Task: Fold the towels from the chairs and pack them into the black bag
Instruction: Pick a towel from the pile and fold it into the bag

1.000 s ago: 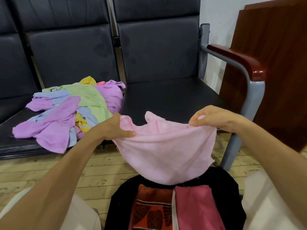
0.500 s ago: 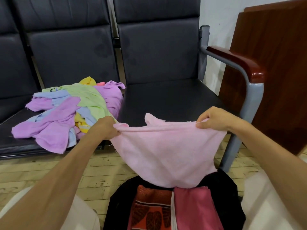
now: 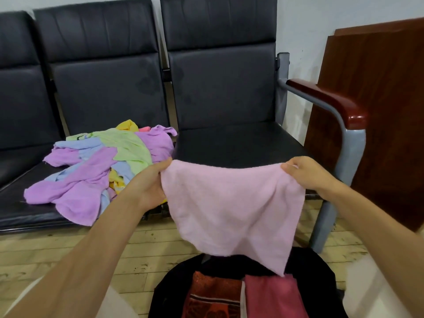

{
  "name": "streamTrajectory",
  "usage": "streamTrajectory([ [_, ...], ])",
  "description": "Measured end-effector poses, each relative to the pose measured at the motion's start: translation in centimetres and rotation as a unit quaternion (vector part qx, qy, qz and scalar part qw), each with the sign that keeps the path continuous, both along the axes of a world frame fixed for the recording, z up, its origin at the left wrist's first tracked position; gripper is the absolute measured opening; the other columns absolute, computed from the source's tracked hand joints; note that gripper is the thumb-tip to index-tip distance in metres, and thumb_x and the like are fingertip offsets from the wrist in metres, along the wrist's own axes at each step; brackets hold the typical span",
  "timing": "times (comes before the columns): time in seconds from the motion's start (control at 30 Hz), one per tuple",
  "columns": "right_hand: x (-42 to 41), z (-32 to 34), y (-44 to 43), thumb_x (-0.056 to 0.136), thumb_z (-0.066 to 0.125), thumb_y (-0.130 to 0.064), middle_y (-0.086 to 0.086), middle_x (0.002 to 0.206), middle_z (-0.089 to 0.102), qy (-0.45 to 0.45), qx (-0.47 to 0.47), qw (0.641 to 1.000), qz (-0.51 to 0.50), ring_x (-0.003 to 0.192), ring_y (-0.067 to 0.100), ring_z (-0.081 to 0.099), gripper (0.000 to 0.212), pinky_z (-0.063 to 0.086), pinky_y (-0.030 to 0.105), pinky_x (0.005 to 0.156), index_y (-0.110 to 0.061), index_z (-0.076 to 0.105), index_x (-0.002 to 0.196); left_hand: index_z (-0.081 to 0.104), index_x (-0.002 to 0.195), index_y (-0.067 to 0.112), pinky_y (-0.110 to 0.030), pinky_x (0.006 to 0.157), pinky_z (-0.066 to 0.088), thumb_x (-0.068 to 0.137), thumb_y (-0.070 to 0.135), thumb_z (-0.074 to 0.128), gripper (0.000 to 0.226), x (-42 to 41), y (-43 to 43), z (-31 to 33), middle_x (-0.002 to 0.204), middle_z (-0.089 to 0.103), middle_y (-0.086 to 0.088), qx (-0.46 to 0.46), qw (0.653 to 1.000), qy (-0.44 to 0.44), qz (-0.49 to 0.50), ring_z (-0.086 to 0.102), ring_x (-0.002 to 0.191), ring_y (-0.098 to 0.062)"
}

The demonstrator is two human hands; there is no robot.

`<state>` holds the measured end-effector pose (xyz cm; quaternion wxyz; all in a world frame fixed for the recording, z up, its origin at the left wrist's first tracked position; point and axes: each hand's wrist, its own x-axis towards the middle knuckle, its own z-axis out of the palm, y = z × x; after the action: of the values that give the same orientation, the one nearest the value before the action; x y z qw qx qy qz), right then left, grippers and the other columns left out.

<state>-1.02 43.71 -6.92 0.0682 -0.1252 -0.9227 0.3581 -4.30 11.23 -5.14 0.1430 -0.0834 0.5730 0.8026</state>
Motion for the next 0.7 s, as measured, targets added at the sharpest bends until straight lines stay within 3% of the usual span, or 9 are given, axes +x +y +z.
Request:
streamTrajectory([
  [0.1,0.3,0.6,-0.3,0.098,0.053,-0.028,0.0,0.113,0.06,0.05,-0.192,0.98,-0.005,0.104,0.021,0.056,0.017,0.048,0.038,0.086,-0.018,0.063,0.108,0.063,0.116,0.012,-0.036,0.081,0.05,0.093,0.024,0.056,0.027,-0.2,-0.8,0.6,0.107,0.071,-0.008,0.083,0.996,-0.003,0.018,0.064,0.1,-0.023],
  [0.23,0.9,1.2,-0.9,0.095,0.059,-0.024,-0.003,0.12,0.064,0.09,-0.426,0.9,-0.008,0.109,0.018,0.059,0.019,0.051,0.036,0.085,-0.028,0.067,0.112,0.062,0.115,0.009,-0.034,0.079,0.051,0.094,0.016,0.054,0.023,-0.7,-1.5,0.8,0.11,0.071,-0.009,0.05,0.998,0.032,0.0,0.064,0.103,-0.023],
  [0.3,0.8,1.4,-0.9,0.091,0.065,-0.021,0.0,0.118,0.066,0.111,-0.499,0.858,-0.048,0.108,0.02,0.061,0.018,0.052,0.035,0.083,-0.026,0.069,0.108,0.061,0.114,-0.001,-0.032,0.078,0.05,0.097,0.01,0.05,0.023,-1.2,-1.7,0.2,0.108,0.068,-0.012,-0.095,0.991,0.088,0.044,0.062,0.098,-0.025],
  [0.37,0.9,1.5,-0.9,0.088,0.068,-0.022,0.002,0.117,0.067,0.125,-0.527,0.837,-0.077,0.105,0.02,0.062,0.019,0.052,0.034,0.078,-0.023,0.069,0.107,0.06,0.099,-0.005,-0.031,0.067,0.04,0.099,0.011,0.046,0.022,-1.5,-1.9,-0.6,0.09,0.058,-0.012,-0.348,0.915,0.177,0.103,0.051,0.085,-0.024],
  [0.4,0.9,1.5,-0.8,0.088,0.068,-0.022,0.003,0.116,0.066,0.127,-0.525,0.837,-0.086,0.105,0.02,0.062,0.021,0.052,0.034,0.076,-0.022,0.069,0.108,0.058,0.091,-0.003,-0.032,0.064,0.036,0.1,0.014,0.044,0.023,-1.7,-1.9,-1.0,0.083,0.053,-0.011,-0.425,0.873,0.205,0.121,0.046,0.082,-0.023],
  [0.43,0.9,1.5,-0.8,0.088,0.069,-0.022,0.003,0.116,0.066,0.128,-0.519,0.84,-0.093,0.104,0.02,0.062,0.023,0.052,0.033,0.075,-0.021,0.069,0.111,0.056,0.088,0.0,-0.032,0.065,0.034,0.1,0.018,0.042,0.025,-1.6,-1.9,-1.0,0.081,0.051,-0.01,-0.448,0.859,0.214,0.126,0.043,0.08,-0.023],
  [0.53,0.9,1.5,-0.8,0.089,0.067,-0.022,0.002,0.114,0.065,0.137,-0.49,0.854,-0.107,0.102,0.021,0.061,0.027,0.052,0.033,0.076,-0.018,0.068,0.115,0.057,0.093,0.002,-0.033,0.07,0.04,0.1,0.028,0.041,0.031,-1.6,-1.5,-0.6,0.085,0.052,-0.011,-0.381,0.895,0.187,0.134,0.047,0.081,-0.022],
  [0.63,0.7,1.4,-0.8,0.09,0.066,-0.022,0.003,0.117,0.063,0.146,-0.405,0.894,-0.124,0.106,0.024,0.058,0.025,0.051,0.04,0.089,-0.016,0.068,0.114,0.057,0.104,0.011,-0.032,0.076,0.046,0.096,0.031,0.046,0.024,-1.4,-1.2,0.5,0.095,0.058,-0.005,-0.227,0.951,0.103,0.181,0.053,0.088,-0.019],
  [0.7,0.7,1.2,-1.0,0.092,0.063,-0.02,0.002,0.115,0.063,0.159,-0.336,0.922,-0.107,0.109,0.024,0.056,0.018,0.048,0.044,0.098,-0.017,0.07,0.108,0.057,0.1,0.017,-0.031,0.08,0.045,0.096,0.029,0.047,0.016,-1.2,-1.5,0.8,0.1,0.058,-0.005,-0.098,0.98,0.074,0.157,0.054,0.093,-0.018],
])
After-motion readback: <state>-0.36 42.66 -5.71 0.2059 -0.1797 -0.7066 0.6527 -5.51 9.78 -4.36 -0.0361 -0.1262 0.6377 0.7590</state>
